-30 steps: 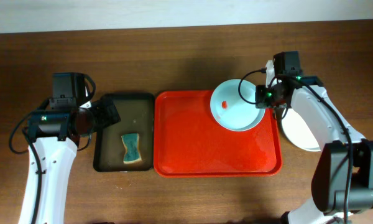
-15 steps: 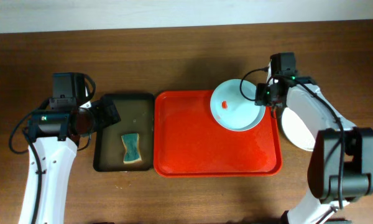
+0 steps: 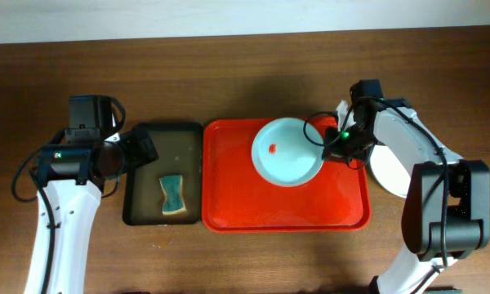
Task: Clean dirty plates on tray and stack at the side
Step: 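Grasp the stained plate rim and drag it left to tray center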
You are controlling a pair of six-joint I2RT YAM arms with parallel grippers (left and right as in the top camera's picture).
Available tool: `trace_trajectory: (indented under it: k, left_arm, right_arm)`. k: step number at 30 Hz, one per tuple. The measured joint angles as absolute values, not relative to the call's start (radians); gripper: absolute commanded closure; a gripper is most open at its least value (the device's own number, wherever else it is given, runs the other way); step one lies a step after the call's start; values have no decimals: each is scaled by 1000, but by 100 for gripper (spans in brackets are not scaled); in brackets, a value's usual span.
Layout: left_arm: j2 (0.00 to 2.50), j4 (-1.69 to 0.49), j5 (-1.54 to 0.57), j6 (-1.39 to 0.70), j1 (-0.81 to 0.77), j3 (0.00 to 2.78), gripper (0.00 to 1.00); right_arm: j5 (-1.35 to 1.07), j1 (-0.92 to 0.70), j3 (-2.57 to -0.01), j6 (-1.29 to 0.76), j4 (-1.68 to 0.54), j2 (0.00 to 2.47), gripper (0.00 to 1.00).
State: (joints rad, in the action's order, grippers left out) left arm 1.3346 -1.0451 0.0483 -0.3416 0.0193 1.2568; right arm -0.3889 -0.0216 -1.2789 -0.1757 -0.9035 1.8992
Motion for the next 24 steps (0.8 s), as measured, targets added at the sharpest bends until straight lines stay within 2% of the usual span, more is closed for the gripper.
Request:
trace_trajectory:
  k: [3,10,15,16,17,19,20,21,24]
  left_arm:
    - [1335,-1045,48,-342,19,1257,1]
    - [1335,-1045,48,-342,19,1257,1]
    - [1335,-1045,48,-342,19,1257,1]
    - [1335,-1045,48,-342,19,1257,1]
    - [1335,-1045,48,-342,19,1257,1]
    - [1335,-1045,48,-342,19,1257,1]
    - [1335,-1045,48,-342,19,1257,1]
    - [1335,-1045,48,-342,19,1257,1]
    - [1335,-1045,48,-341,19,1257,1]
  right_arm:
    - [-428,-47,-1282,-178,-1011,1899,96]
    - [-439,-192,-1272,-282,-1004,1898,96]
    - [-335,-270,-1254,-385,-983,1897,93]
    - [-329,-272,-1254,-390,-981,1897,87]
    - [-318,-272,-1254,-397,-976,1897,76]
    - [-309,-272,-1254,-403,-966,1897,49]
    - [-305,-272,-1254,-405,-964,1897,30]
    - [-303,-272,-1254,-406,-963,1897,3]
    - [-303,-272,-1254,-410,-962,1897,1]
